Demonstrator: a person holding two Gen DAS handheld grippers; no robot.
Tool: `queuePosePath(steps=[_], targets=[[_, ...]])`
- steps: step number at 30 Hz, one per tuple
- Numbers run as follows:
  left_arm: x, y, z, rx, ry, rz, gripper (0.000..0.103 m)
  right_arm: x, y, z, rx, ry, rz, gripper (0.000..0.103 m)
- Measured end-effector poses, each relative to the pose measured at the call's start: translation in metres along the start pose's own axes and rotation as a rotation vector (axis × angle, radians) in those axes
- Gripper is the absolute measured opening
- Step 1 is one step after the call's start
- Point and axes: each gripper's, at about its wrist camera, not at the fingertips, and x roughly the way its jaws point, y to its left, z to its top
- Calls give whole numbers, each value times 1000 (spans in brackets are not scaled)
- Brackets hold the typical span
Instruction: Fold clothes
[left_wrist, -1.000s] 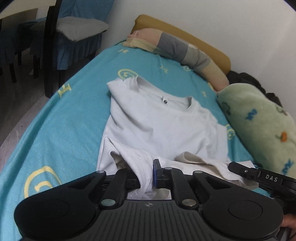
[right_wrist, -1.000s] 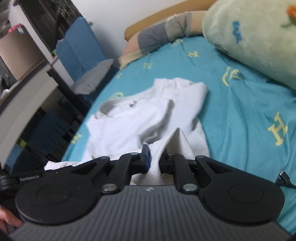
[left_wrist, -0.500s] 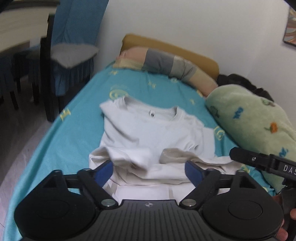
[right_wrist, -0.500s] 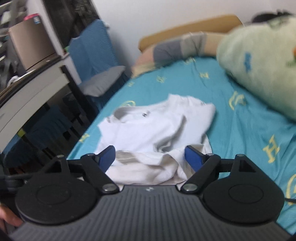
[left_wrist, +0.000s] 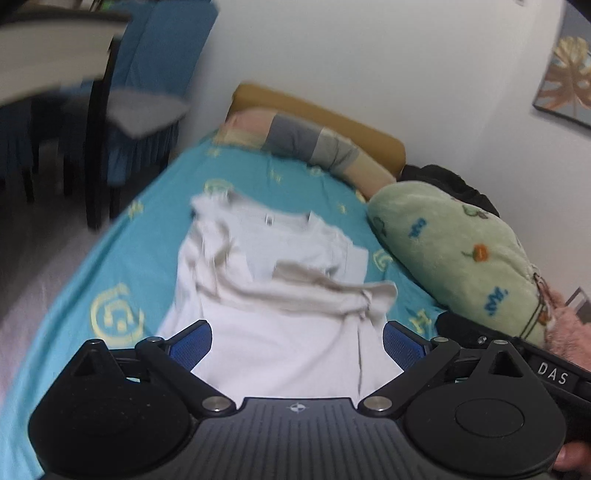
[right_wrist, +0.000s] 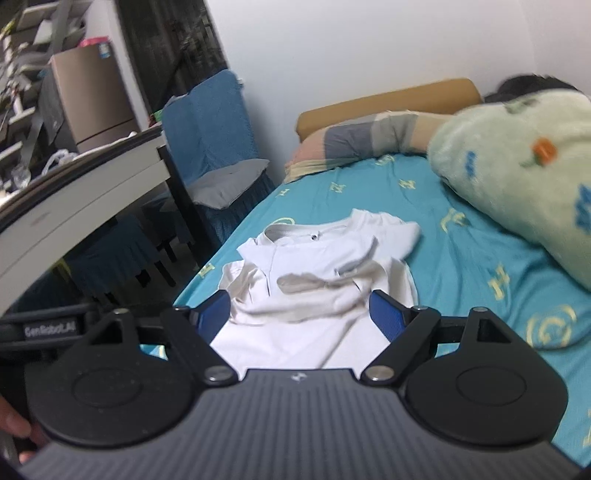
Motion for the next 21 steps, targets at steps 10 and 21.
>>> queuePosePath(steps=[10,21], targets=[[55,92,-39,-682,315,-221,98,34,-69,-61,678,271,91,79],[78,131,-49,-796,272,-86,63,63,-100,-90,870,262,-42,42]])
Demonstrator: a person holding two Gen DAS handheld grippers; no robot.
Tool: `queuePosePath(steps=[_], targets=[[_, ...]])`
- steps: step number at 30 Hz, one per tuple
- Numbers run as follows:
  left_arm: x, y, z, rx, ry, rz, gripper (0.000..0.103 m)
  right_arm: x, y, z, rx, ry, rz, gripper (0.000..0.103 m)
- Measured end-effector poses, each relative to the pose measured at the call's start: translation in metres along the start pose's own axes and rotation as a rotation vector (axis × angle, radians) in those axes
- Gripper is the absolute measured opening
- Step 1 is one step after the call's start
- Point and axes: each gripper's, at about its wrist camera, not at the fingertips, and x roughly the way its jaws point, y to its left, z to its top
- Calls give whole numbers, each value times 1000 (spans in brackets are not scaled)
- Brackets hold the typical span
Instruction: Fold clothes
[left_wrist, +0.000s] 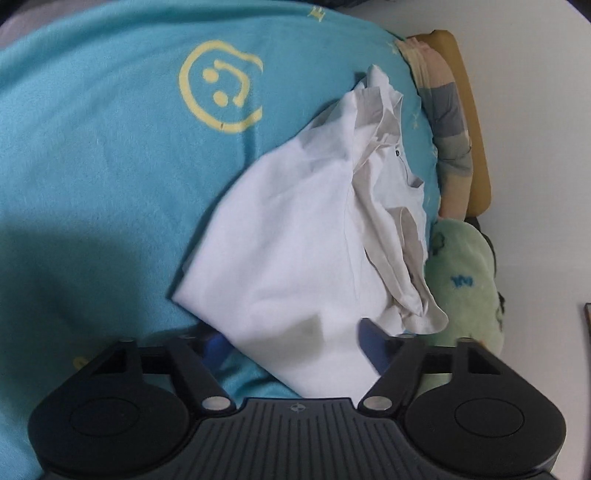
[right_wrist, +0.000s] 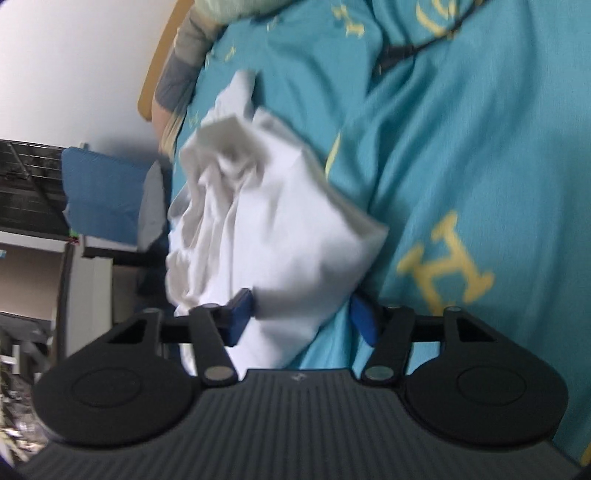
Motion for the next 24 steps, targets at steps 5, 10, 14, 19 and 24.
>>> queuePosePath(steps=[5,10,14,19,24], targets=[[-5,-5,2,45,-74,29,13,1,0,3,-35,-14,-46,19],[-25,-22,-3,96,-148,-39,6,-17,19,5,-100,-60,14,12],[-53,-42,-12,138,-206,-134,5,-35,30,7,-122,-96,94,11],[-86,-72,-28,238,-278,-186,4,-61,45,5,-167,-101,137,11],[-90,-62,-35,207,-249,-180,4,-67,24,2,-77,-49,128,11]])
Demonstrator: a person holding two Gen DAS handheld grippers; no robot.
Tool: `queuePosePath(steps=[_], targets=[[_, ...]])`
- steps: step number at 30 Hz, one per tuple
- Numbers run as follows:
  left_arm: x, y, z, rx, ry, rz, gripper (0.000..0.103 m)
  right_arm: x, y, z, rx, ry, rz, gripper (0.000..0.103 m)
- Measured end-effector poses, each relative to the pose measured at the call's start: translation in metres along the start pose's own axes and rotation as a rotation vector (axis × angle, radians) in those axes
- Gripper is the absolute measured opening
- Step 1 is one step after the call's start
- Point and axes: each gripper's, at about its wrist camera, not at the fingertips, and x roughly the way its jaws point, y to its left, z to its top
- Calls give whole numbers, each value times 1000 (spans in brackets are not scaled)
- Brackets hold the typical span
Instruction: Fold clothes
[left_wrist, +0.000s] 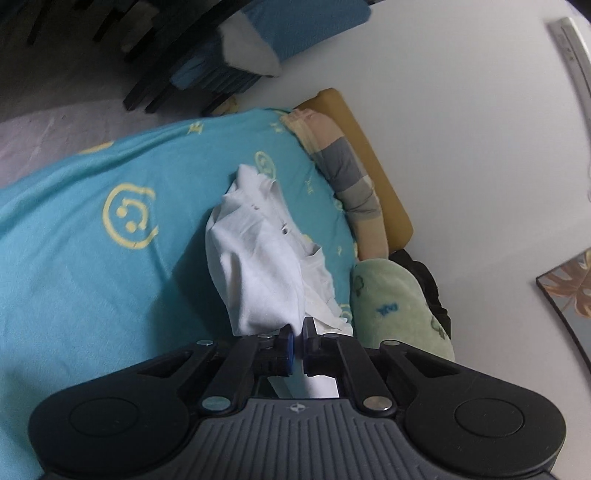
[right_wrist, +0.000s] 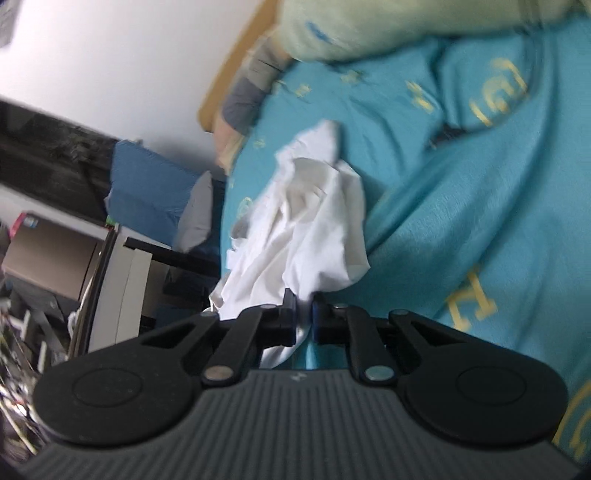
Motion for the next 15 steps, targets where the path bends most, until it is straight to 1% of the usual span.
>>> queuePosePath(steps=[2,4,7,14,15], targets=[[2,8,0,-40,17,6,4,-1,-11,-3,45,25,-1,11],[1,12,-1,-60,24,3,4,-7,-15,-4,72,14,6,11],[0,14,-1,-47,22,-3,4,-14,-18,-5,93,-7,20,12],[6,17,0,-45,23,0,4,2,-25,-3,119,34,-11,13],[8,17,0,-45,23,-2,4,6,-28,-3,131,39,-18,15]])
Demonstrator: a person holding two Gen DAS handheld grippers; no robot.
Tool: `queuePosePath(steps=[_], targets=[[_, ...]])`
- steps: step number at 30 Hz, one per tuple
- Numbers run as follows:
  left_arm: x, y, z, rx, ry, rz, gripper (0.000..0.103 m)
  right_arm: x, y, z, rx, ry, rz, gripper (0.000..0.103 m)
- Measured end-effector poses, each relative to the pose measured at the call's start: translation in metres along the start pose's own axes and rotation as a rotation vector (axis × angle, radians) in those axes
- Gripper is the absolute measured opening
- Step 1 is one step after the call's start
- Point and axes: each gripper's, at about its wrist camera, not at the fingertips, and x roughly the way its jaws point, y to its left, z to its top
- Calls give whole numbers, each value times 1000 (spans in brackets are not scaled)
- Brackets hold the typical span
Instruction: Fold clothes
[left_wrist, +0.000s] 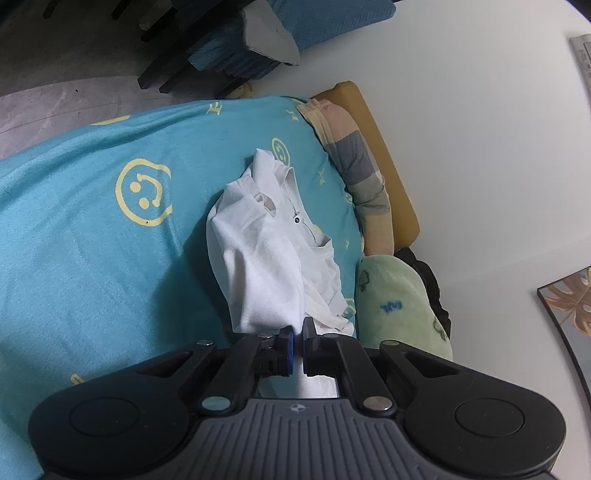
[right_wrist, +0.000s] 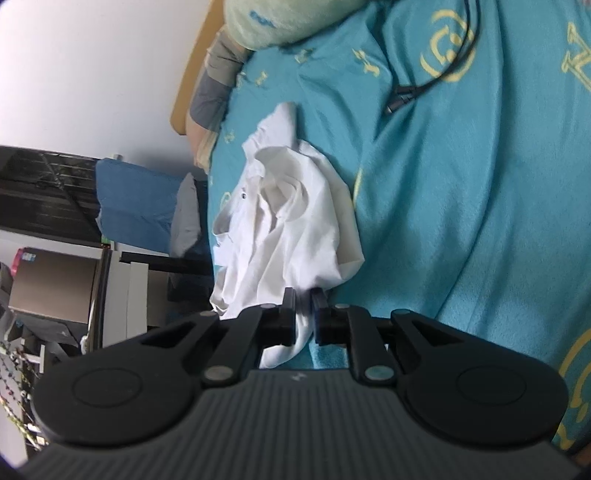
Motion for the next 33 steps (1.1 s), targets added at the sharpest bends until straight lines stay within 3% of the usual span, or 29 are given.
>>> queuePosePath(steps=[5,9,17,21,26,29,33], targets=[[4,1,3,3,-1,1,4,16,-11,4,32,-6,-7,13],[-4,-5,5,10,-16,-9,4,3,11,2,-56,-50,46,7],[-58,-45,0,98,-33,-49,4,-59,62,-10,-217,-128,128,6],[-96,-47,-17,33,13,-49,4,-104,65,-32,-245,-142,144,6],[-140,-46,-45,25,36,-28,4,-158,52,-68,-252,-135,159,6],[-142,-45,-46,7,47,-33,4,-168,48,-72,-253,-137,157,6],[-111,-54,-26,7,38,-7,4,-141,61,-43,-217,-136,118,6]])
